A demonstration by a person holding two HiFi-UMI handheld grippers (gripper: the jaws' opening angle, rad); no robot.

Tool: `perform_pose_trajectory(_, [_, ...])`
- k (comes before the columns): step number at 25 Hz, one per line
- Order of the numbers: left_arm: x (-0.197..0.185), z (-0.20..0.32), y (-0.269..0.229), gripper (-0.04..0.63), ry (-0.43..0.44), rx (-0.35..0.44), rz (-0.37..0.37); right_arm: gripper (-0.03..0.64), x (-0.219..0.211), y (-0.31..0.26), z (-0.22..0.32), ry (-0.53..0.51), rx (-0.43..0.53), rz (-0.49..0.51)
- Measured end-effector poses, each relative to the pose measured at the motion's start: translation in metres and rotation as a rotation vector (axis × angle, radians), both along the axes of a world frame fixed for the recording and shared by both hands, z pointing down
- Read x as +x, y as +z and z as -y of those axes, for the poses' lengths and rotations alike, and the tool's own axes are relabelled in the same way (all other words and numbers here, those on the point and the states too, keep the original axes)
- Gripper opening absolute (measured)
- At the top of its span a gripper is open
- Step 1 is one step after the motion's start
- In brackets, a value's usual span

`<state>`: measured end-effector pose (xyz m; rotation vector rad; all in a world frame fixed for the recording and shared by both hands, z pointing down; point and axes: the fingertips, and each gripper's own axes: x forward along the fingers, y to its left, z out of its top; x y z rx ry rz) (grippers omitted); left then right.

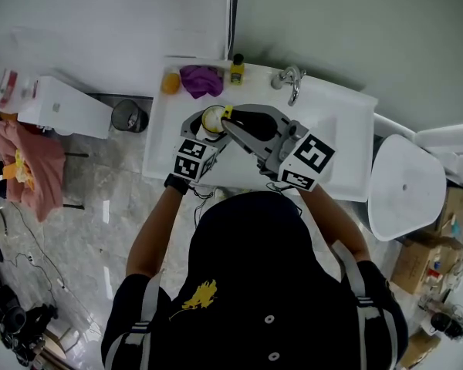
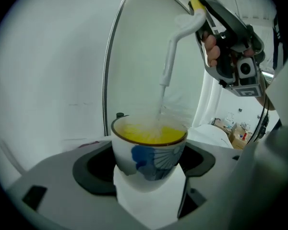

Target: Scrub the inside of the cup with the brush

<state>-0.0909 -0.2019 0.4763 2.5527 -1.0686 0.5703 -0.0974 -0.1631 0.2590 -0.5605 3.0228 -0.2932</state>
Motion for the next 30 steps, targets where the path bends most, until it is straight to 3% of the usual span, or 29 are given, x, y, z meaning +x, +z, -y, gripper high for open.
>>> perform_pose_trajectory(6, [0.037, -0.014, -0.013, 0.403, 0.09, 0.066, 0.011, 0.066, -0.018, -0.009, 0.005, 0.009, 0.106, -0.065])
perform_pose_trajectory(11, [0.055, -0.026, -0.01, 0.403, 0.12, 0.06, -0.001, 0.066, 0.008, -0.004, 0.028, 0.108, 0.087, -0.054])
perform_pose_trajectory(19, [0.04, -0.029, 0.004, 0.403, 0.074, 0.039, -0.006, 0.066, 0.048, -0.007, 0.03, 0.203, -0.049, 0.043])
perform_pose_trajectory(26, [0.031, -0.017, 0.007, 0.403, 0.042, 0.053, -0.002, 0.066, 0.074, -0.062, 0.029, 0.248, 0.029, 0.161])
perform_pose_trajectory(30, [0.015, -0.008, 0.012, 0.403, -0.028, 0.054, -0.006, 0.066, 0.095, -0.084, 0.036, 0.289, 0.077, 0.175])
